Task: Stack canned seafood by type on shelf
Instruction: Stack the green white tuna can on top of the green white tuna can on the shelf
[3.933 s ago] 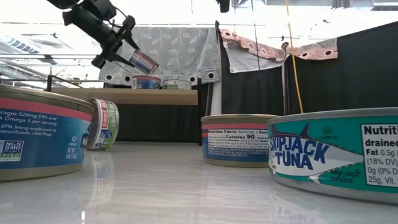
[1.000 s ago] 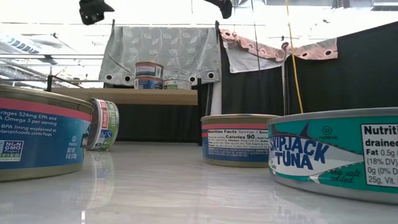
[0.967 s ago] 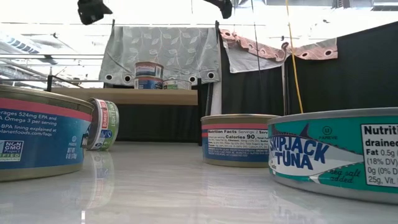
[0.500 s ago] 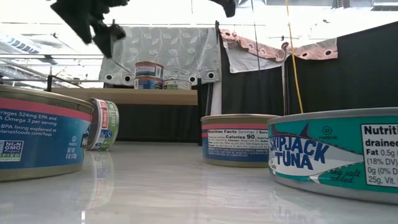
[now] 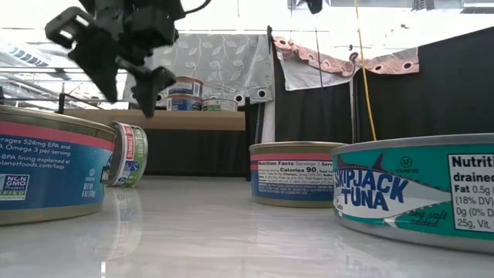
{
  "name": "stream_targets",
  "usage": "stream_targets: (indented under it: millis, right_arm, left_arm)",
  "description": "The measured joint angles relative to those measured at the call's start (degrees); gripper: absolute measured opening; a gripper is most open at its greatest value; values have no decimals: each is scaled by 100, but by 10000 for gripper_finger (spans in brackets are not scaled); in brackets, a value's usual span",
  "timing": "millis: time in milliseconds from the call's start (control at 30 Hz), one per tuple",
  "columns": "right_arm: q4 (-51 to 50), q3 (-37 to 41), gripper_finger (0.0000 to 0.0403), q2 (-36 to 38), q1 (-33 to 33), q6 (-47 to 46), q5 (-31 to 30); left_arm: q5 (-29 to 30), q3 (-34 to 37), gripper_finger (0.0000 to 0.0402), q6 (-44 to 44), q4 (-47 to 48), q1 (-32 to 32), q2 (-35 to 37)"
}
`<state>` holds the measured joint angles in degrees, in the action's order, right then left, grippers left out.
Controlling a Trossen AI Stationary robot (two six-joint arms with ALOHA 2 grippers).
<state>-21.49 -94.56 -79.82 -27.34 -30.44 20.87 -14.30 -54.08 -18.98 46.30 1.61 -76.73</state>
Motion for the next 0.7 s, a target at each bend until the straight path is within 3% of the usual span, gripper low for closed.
stream_targets:
  millis: [133,233,367,600,700]
  right_arm:
    - [-249,0,340,68,-4,111,1]
    - [-324,0,340,93,8,114,13]
    - [-353,0,340,93,78,116,11]
    - [-315,0,340,91,196,42,22]
    - [-311,2,340,134,197,-112,13]
  left_arm:
    - [500,85,345,-245,56,-143,-207]
    - [687,83,341,-476,59,-186,-293]
    - [682,83,291,-534,77,-186,-509]
    - [472,-109,161,-138,296,-184,-721]
    - [411,-510,146,300,632,-87,-500]
